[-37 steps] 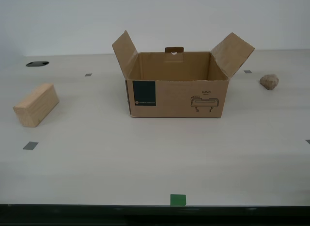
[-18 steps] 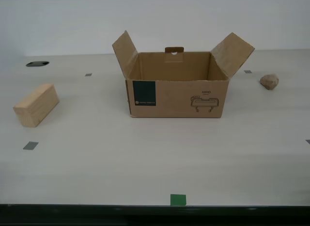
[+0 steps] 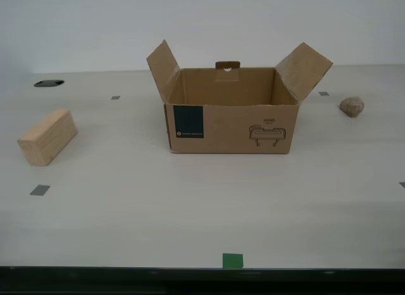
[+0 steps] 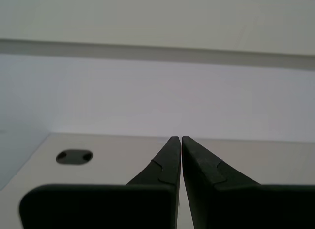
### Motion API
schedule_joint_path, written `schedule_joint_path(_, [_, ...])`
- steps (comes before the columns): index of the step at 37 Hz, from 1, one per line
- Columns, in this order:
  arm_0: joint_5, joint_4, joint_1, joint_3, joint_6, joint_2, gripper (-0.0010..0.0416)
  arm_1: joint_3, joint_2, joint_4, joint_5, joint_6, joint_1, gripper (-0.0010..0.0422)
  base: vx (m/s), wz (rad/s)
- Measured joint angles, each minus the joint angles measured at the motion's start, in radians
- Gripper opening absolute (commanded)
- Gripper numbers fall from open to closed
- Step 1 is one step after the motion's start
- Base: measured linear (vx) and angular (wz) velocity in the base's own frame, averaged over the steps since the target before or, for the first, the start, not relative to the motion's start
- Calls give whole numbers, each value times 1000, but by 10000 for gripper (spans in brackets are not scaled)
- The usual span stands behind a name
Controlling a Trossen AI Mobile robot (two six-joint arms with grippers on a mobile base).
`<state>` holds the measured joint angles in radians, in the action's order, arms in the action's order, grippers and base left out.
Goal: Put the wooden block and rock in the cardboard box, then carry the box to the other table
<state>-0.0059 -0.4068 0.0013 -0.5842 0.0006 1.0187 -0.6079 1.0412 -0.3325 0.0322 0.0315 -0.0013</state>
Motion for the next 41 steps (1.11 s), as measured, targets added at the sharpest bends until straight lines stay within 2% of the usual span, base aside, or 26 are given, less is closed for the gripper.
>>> schedule_joint_path(8, [0,189,1,-82,11,0,0,-140,0,303,0,10,0,0,0,0])
schedule_joint_path(18, [0,486,1,-253,26,0,0,-331,0,625,0,12,-1,0,0,0])
schedule_joint_path(26, [0,710,1,-415,26,0,0,-424,1,781,0,12,-1,0,0,0])
schedule_joint_path(32, [0,821,0,-513,26,0,0,-460,1,877,0,12,-1,0,0,0])
schedule_joint_path(41, [0,962,0,-605,27,0,0,-523,1,1031,0,12,-1,0,0,0])
